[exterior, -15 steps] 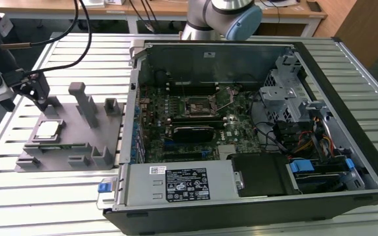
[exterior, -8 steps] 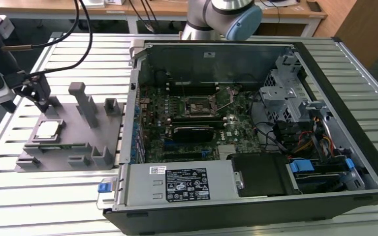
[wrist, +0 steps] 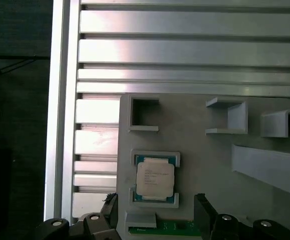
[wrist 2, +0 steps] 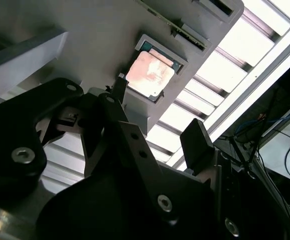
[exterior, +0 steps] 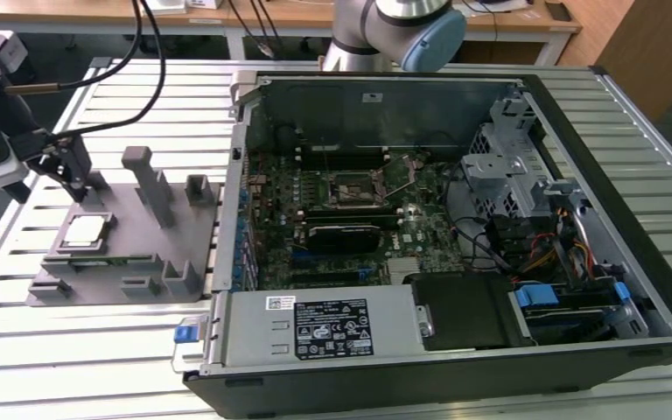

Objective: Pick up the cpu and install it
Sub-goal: 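Pick up the cpu and move it towards the insertion slot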

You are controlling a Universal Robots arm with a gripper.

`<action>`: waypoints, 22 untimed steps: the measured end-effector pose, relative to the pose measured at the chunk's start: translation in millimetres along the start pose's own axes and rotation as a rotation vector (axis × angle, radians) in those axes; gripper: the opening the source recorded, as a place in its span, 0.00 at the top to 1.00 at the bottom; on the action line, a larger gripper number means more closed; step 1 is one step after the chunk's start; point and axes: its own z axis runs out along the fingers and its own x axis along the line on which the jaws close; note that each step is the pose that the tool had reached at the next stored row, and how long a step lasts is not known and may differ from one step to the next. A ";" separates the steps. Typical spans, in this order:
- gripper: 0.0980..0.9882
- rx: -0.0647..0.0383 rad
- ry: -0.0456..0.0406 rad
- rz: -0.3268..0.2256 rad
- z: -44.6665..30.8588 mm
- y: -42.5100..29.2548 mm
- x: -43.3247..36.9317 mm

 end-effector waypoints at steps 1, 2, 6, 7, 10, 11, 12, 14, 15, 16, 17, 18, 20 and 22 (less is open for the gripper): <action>0.32 0.000 0.0000 0.000 0.5 0.0 0.0; 0.32 0.000 0.0000 0.000 1.0 0.0 0.0; 0.32 0.000 0.0003 0.000 3.0 -0.2 0.0; 0.32 0.000 0.0003 0.000 3.3 -0.2 0.0; 0.32 0.000 0.0001 0.000 4.3 -0.2 0.0; 0.32 0.000 0.0001 0.000 4.6 -0.3 -0.1; 0.32 0.000 0.0000 0.000 4.9 -0.3 0.0; 0.32 -0.001 0.0000 0.000 5.5 -0.3 0.0; 0.32 -0.001 -0.0001 0.000 6.0 -0.3 -0.1; 0.32 -0.001 -0.0002 0.000 6.6 -0.3 -0.1; 0.32 -0.001 -0.0002 0.000 7.1 -0.4 -0.1; 0.32 -0.001 0.0000 0.000 7.5 -0.4 -0.1; 0.32 -0.001 0.0001 0.000 8.4 -0.5 -0.1; 0.32 -0.001 0.0002 0.000 9.1 -0.5 -0.1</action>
